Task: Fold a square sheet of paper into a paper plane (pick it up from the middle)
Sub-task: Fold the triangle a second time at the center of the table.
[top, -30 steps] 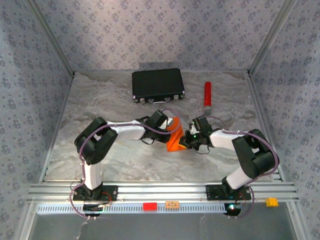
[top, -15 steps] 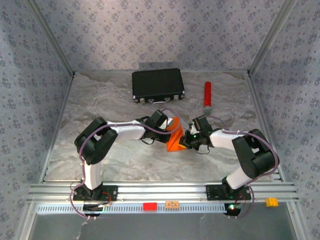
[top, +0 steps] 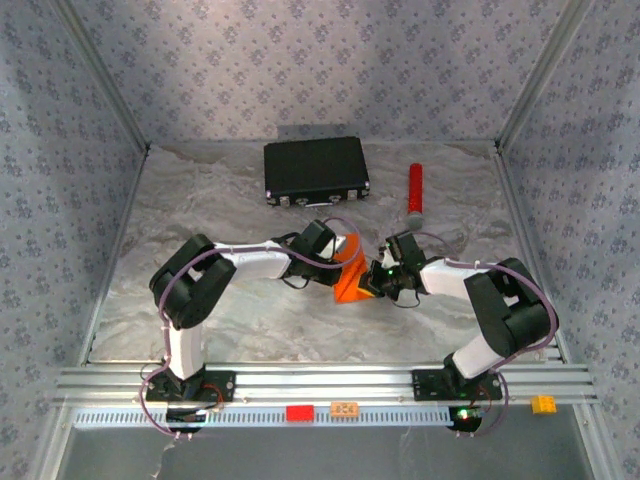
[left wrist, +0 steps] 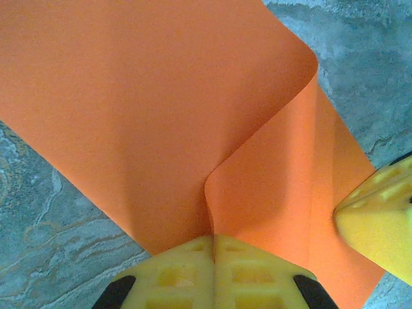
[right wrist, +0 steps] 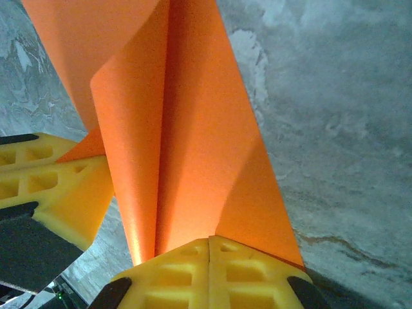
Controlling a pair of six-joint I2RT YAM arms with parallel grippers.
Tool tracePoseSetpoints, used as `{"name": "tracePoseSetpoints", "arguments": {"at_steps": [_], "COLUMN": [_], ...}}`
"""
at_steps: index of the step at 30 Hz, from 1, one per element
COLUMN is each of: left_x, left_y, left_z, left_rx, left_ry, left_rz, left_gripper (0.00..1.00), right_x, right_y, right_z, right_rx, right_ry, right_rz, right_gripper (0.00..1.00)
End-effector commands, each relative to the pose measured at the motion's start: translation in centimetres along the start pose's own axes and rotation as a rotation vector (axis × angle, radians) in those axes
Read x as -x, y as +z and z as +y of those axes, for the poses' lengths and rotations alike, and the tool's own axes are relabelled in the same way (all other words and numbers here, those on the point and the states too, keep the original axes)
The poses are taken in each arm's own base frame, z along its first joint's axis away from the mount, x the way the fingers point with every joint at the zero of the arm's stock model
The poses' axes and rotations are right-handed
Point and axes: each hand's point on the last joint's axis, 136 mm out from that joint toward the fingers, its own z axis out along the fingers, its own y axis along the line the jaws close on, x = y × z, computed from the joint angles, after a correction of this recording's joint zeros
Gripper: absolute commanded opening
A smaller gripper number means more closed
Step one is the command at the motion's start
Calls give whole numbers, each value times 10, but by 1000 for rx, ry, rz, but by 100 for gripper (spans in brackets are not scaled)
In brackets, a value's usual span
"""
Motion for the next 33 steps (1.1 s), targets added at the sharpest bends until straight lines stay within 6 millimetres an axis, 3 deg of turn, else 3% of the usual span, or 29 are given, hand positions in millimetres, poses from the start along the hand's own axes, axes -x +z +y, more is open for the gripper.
{"name": "tracePoseSetpoints", "arguments": {"at_steps": [1, 8, 15, 25, 33], "left_x": [-19, -20, -20, -22, -22], "left_y": [13, 13, 14, 15, 15], "left_z": [7, 8, 8, 9, 9], "left_rx": [9, 15, 15, 17, 17], "left_ry": [-7, -7, -8, -7, -7], "left_rz": [69, 75, 78, 84, 85], "left_gripper": [1, 0, 0, 0, 0], "right_x": [6, 21, 25, 26, 26], "right_y": [-8, -17, -9, 12, 16], "right_z": [5, 45, 66, 61, 32], "right_rx": [13, 152, 212, 203, 157], "right_ry": [6, -33, -51, -32, 12], "right_rz": [-26, -54, -45, -11, -13], "right_gripper": [8, 4, 4, 4, 4]}}
